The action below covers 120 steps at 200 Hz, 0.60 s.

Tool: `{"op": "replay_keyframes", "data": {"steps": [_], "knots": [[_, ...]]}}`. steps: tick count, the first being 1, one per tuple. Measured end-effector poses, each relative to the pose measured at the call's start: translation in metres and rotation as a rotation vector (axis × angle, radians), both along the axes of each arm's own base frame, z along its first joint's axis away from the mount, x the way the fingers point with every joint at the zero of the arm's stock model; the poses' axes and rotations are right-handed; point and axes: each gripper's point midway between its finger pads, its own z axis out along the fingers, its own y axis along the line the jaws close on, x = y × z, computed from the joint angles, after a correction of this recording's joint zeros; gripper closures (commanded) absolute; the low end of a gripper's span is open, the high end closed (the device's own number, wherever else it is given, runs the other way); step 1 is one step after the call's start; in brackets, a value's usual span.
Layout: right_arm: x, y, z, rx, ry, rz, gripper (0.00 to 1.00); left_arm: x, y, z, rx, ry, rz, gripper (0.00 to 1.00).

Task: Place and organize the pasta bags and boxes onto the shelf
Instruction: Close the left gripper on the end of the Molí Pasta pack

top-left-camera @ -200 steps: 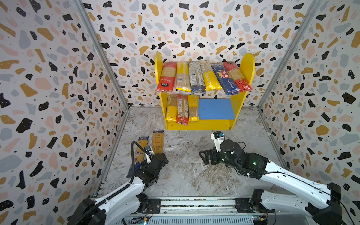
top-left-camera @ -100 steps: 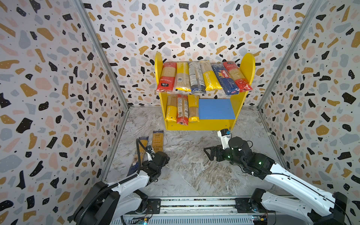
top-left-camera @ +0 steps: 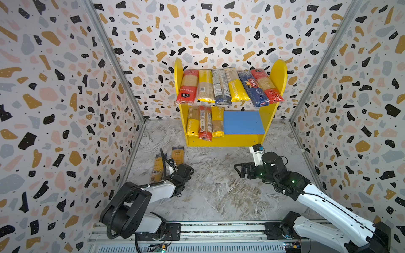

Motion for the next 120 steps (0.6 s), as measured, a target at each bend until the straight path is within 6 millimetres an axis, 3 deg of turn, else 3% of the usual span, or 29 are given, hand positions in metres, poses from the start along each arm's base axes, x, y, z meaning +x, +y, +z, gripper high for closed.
{"op": "replay_keyframes", "data": {"steps": [46,120], "knots": [[0.007,-0.006,-0.003,0.016,0.005,-0.003,0.01,0.005,-0.003,-0.001,0.011,0.026,-0.009,0.00],[0.005,-0.008,-0.003,0.030,0.003,0.012,0.01,0.011,-0.018,-0.005,-0.021,0.070,-0.058,0.09]]}}
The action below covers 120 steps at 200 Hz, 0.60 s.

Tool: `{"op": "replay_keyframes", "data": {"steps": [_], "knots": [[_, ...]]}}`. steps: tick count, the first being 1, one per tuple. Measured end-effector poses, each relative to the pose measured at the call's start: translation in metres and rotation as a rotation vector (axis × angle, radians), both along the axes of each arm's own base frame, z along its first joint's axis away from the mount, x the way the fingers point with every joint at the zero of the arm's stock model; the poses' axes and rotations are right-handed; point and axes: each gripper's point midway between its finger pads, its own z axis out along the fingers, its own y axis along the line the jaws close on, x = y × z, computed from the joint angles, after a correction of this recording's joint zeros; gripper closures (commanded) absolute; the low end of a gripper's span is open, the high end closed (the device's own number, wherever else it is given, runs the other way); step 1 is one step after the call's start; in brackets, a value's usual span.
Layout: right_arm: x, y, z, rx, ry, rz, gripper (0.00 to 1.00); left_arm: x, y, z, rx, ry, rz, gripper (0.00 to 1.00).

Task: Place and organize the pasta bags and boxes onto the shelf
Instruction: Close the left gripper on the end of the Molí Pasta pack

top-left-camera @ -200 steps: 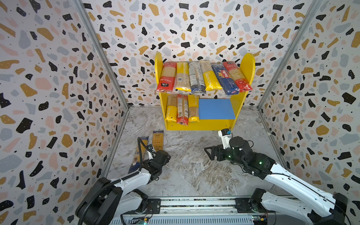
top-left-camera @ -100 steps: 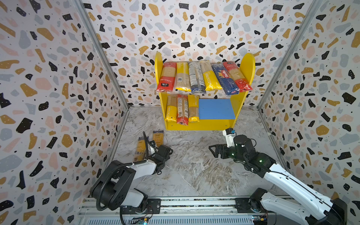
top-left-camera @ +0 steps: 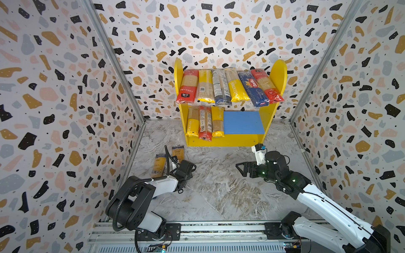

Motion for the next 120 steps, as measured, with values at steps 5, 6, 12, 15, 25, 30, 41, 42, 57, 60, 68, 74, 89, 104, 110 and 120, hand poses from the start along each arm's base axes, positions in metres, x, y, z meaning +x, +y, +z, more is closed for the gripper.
{"op": "replay_keyframes", "data": {"steps": [5,6,12,15,25,30,41,42,57,60,68,74,89,104,110,120], "knots": [[0.000,-0.001,0.001,0.002,-0.003,-0.001,0.01,0.001,-0.001,0.000,-0.002,-0.001,-0.001,0.09],[0.000,-0.001,0.001,0.003,-0.004,-0.001,0.01,0.001,-0.001,0.000,-0.002,0.000,-0.001,0.09],[0.000,-0.002,0.002,0.005,-0.008,-0.003,0.01,0.002,-0.002,0.000,-0.004,-0.001,-0.002,0.09],[0.000,-0.003,0.004,0.007,-0.012,-0.004,0.01,0.003,-0.002,0.000,-0.004,-0.001,-0.003,0.09],[0.000,-0.005,0.007,0.012,-0.022,-0.008,0.01,0.004,-0.004,0.000,-0.004,-0.002,-0.005,0.09],[-0.001,-0.005,0.008,0.013,-0.026,-0.009,0.01,0.005,-0.005,0.000,-0.004,-0.002,-0.007,0.09],[-0.001,-0.007,0.011,0.017,-0.036,-0.011,0.01,0.005,-0.008,0.001,-0.004,-0.003,-0.014,0.08],[-0.001,-0.007,0.011,0.018,-0.037,-0.012,0.01,0.005,-0.008,0.001,-0.004,-0.003,-0.015,0.08],[-0.001,-0.009,0.014,0.021,-0.046,-0.014,0.01,0.004,-0.012,0.001,-0.003,-0.003,-0.029,0.08],[-0.002,-0.009,0.014,0.021,-0.047,-0.014,0.01,0.003,-0.013,0.001,-0.003,-0.003,-0.031,0.08],[-0.002,-0.010,0.015,0.022,-0.050,-0.014,0.01,0.003,-0.016,0.001,-0.003,-0.001,-0.041,0.08],[-0.002,-0.011,0.015,0.022,-0.051,-0.015,0.01,0.002,-0.019,0.001,-0.004,0.000,-0.049,0.08],[-0.002,-0.011,0.015,0.023,-0.051,-0.015,0.01,0.002,-0.024,0.003,-0.006,0.002,-0.065,0.08],[-0.003,-0.011,0.015,0.024,-0.049,-0.013,0.01,0.001,-0.028,0.004,-0.011,0.000,-0.071,0.06],[-0.003,-0.011,0.015,0.024,-0.048,-0.012,0.01,0.001,-0.028,0.004,-0.011,0.001,-0.071,0.06],[-0.003,-0.011,0.015,0.024,-0.047,-0.010,0.01,0.000,-0.027,0.006,-0.012,-0.003,-0.068,0.05]]}}
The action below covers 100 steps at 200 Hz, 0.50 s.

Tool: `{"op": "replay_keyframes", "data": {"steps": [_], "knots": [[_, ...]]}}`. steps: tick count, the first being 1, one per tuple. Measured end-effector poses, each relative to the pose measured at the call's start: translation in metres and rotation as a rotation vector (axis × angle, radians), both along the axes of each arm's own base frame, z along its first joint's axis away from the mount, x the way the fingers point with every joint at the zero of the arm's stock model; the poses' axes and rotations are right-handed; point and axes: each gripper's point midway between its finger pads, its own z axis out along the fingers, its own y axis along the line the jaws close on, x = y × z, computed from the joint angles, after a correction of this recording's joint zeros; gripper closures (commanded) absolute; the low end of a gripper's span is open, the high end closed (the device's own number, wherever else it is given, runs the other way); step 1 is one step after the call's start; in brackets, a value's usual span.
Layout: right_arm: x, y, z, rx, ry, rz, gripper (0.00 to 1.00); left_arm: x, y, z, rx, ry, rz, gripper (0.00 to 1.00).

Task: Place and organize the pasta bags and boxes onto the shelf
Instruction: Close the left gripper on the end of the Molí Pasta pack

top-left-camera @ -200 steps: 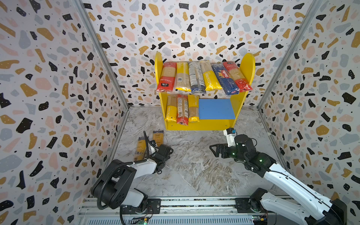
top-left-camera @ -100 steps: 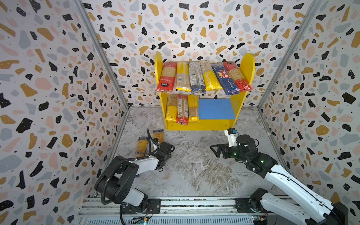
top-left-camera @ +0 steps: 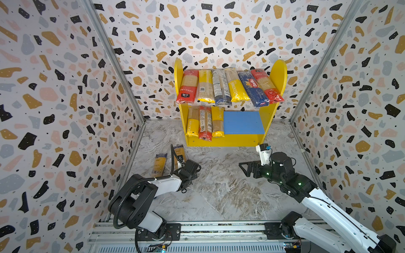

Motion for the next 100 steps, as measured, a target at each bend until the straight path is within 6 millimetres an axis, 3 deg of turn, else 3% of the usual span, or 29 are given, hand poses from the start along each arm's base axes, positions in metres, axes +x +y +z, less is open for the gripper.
{"op": "replay_keyframes", "data": {"steps": [44,100], "knots": [[-0.003,-0.002,0.000,-0.004,0.000,0.003,0.01,0.002,0.003,0.008,-0.002,-0.029,0.023,0.04],[-0.008,-0.006,0.000,-0.011,0.007,0.005,0.01,0.000,0.007,-0.006,0.032,-0.006,0.036,0.03]]}}
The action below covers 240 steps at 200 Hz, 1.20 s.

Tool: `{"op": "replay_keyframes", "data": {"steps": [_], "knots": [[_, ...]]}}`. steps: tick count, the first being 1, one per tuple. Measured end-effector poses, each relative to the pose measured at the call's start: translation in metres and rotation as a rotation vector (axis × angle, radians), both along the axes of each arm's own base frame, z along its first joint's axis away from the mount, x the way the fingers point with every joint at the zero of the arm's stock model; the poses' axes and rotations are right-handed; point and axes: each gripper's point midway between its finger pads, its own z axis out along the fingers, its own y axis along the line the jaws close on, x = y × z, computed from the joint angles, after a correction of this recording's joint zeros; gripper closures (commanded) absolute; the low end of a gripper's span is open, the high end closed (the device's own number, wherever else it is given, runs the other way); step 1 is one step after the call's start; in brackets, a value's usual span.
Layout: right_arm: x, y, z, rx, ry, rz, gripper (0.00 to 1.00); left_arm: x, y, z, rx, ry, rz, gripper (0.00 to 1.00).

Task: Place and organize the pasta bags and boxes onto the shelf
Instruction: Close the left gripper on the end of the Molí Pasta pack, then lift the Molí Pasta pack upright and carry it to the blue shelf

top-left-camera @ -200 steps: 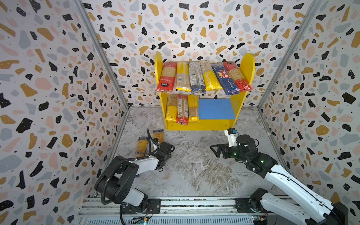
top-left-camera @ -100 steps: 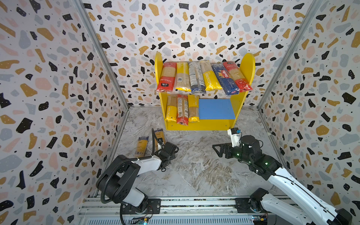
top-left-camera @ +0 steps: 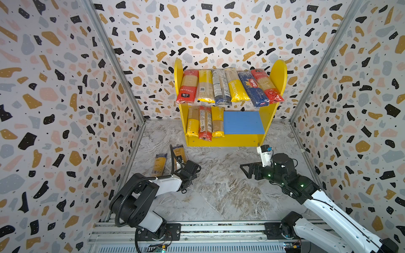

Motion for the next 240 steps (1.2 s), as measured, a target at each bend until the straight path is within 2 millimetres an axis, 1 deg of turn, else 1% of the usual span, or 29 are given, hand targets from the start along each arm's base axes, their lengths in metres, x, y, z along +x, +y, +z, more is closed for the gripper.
{"op": "replay_keyframes", "data": {"steps": [26,35,41,64,78,79,80,95,103,115,135,165,199,218,240], "knots": [[-0.002,-0.002,0.003,0.002,-0.011,-0.002,0.01,0.006,-0.002,-0.002,-0.002,-0.013,0.004,0.07],[-0.003,-0.003,0.004,0.001,-0.015,-0.004,0.01,0.009,-0.004,-0.002,-0.005,-0.022,0.006,0.11],[-0.003,-0.004,0.005,0.002,-0.017,-0.005,0.01,0.011,-0.004,-0.002,-0.005,-0.028,0.008,0.15],[-0.004,-0.006,0.005,-0.002,-0.018,-0.011,0.01,0.015,-0.005,-0.002,-0.002,-0.050,0.013,0.41],[-0.005,-0.007,0.003,-0.007,-0.013,-0.013,0.01,0.018,-0.005,-0.002,-0.015,-0.073,0.019,0.53],[-0.005,-0.007,0.003,-0.008,-0.012,-0.013,0.01,0.018,-0.005,-0.002,-0.017,-0.075,0.021,0.55],[-0.005,-0.007,0.003,-0.008,-0.012,-0.013,0.01,0.018,-0.005,-0.002,-0.019,-0.077,0.023,0.55],[-0.005,-0.008,0.002,-0.013,-0.007,-0.016,0.01,0.020,-0.007,0.001,-0.049,-0.111,0.032,0.72],[-0.005,-0.009,0.001,-0.015,-0.005,-0.016,0.01,0.023,-0.010,0.004,-0.073,-0.134,0.027,0.82],[-0.006,-0.009,0.000,-0.018,-0.002,-0.016,0.01,0.027,-0.015,0.009,-0.113,-0.170,0.026,1.00],[-0.006,-0.010,0.000,-0.020,-0.001,-0.017,0.01,0.034,-0.028,0.016,-0.190,-0.212,0.001,1.00],[-0.006,-0.009,0.000,-0.017,0.000,-0.015,0.01,0.034,-0.035,0.023,-0.230,-0.237,-0.006,1.00],[-0.007,-0.009,0.002,-0.007,0.000,-0.014,0.01,0.016,-0.040,0.024,-0.235,-0.206,-0.024,1.00],[-0.009,-0.010,0.006,0.008,-0.006,-0.015,0.01,0.002,-0.042,0.024,-0.222,-0.173,-0.045,1.00],[-0.013,-0.011,0.012,0.027,-0.019,-0.011,0.01,-0.017,-0.052,0.025,-0.208,-0.121,-0.110,1.00]]}}
